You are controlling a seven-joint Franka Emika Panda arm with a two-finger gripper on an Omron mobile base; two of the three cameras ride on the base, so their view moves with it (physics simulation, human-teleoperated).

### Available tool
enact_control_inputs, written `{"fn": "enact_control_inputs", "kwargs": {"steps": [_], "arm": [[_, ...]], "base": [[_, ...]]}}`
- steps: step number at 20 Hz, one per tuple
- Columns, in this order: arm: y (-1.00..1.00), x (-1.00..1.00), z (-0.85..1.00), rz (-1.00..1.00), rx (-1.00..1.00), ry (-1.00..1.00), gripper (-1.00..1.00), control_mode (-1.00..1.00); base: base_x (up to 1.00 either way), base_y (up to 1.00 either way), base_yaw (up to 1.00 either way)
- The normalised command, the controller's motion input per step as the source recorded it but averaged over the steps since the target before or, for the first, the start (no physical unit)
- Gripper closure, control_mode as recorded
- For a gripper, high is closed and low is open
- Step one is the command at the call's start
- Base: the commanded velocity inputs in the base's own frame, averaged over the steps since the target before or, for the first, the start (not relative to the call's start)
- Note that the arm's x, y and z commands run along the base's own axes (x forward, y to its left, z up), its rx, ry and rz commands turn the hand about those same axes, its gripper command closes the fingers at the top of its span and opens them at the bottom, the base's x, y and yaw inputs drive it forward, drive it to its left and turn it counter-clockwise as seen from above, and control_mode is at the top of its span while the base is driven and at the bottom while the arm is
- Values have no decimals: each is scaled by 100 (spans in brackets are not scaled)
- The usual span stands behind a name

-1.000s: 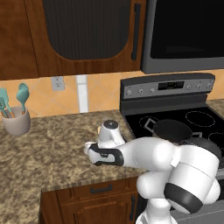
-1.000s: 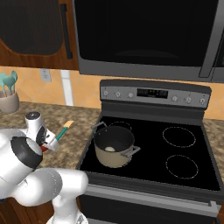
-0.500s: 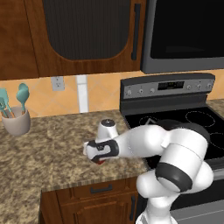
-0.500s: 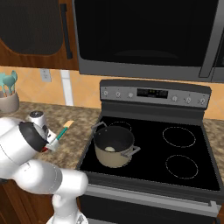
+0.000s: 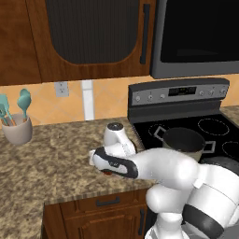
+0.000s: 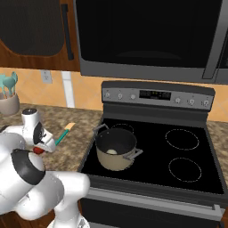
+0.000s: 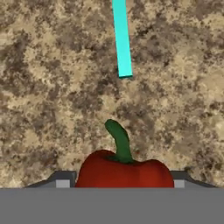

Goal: Put the bell pepper and mushroom in the pot. Retrieve the spatula and lightly stir the vegetables in the pot.

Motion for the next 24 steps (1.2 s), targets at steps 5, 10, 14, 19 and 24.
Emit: {"fn": "enact_control_inputs", "kwargs": {"steps": [5, 10, 14, 19, 24], "arm": [[-63, -44, 85, 0, 2, -1, 100, -100], [-59, -47, 90, 0, -2, -9, 100, -100], [-62, -31, 83, 0, -10, -11, 100, -100], [-88, -1, 80, -3, -2, -7, 100, -100], [-91, 0, 66, -7, 0, -1, 100, -100]], "base": [[0, 0, 0], [0, 0, 0], [0, 0, 0], [0, 0, 0], [0, 0, 0]]}}
